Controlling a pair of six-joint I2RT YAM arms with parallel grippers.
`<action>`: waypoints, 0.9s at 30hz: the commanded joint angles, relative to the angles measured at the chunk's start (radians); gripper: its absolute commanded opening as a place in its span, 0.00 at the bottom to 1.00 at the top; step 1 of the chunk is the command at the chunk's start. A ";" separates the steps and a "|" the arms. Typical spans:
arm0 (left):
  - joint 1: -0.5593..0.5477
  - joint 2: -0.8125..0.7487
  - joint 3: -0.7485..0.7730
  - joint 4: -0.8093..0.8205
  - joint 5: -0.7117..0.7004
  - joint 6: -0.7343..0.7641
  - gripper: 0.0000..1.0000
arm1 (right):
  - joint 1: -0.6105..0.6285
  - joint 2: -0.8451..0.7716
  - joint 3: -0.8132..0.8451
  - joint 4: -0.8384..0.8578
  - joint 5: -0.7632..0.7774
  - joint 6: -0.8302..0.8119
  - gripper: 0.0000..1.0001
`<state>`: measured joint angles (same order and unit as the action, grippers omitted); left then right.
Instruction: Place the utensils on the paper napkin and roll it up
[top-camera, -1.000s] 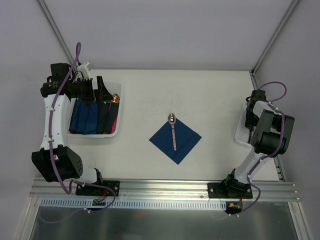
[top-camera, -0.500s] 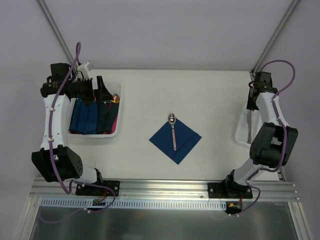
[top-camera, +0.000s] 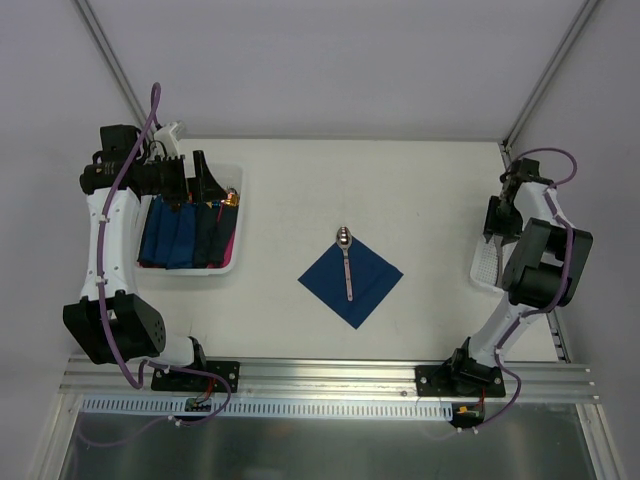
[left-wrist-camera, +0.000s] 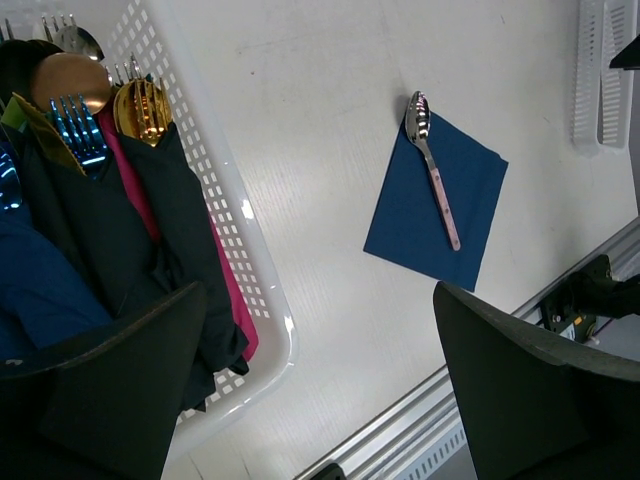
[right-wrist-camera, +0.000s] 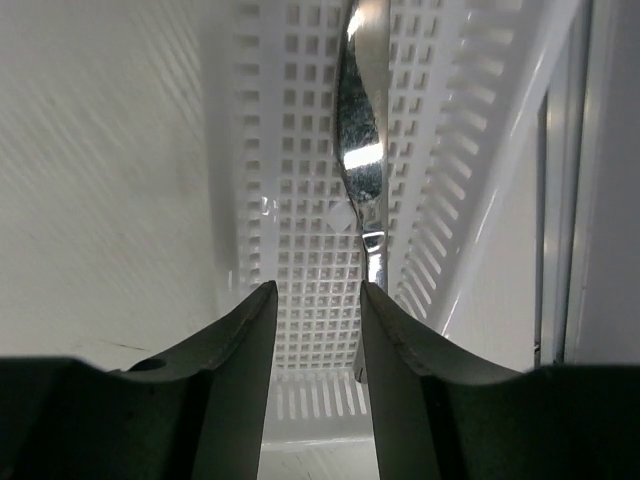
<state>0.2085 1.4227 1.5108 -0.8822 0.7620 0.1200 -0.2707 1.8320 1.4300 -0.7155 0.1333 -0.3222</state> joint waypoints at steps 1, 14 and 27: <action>-0.009 -0.005 0.048 -0.031 0.048 0.000 0.99 | -0.034 0.007 -0.063 0.011 -0.040 0.000 0.43; -0.014 0.008 0.066 -0.049 0.056 -0.002 0.99 | -0.074 0.024 -0.117 0.080 0.031 -0.020 0.44; -0.017 0.024 0.080 -0.058 0.054 -0.013 0.99 | -0.074 0.130 -0.054 0.051 0.011 -0.008 0.46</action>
<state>0.2016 1.4418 1.5528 -0.9260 0.7853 0.1181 -0.3416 1.9320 1.3392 -0.6514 0.1482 -0.3298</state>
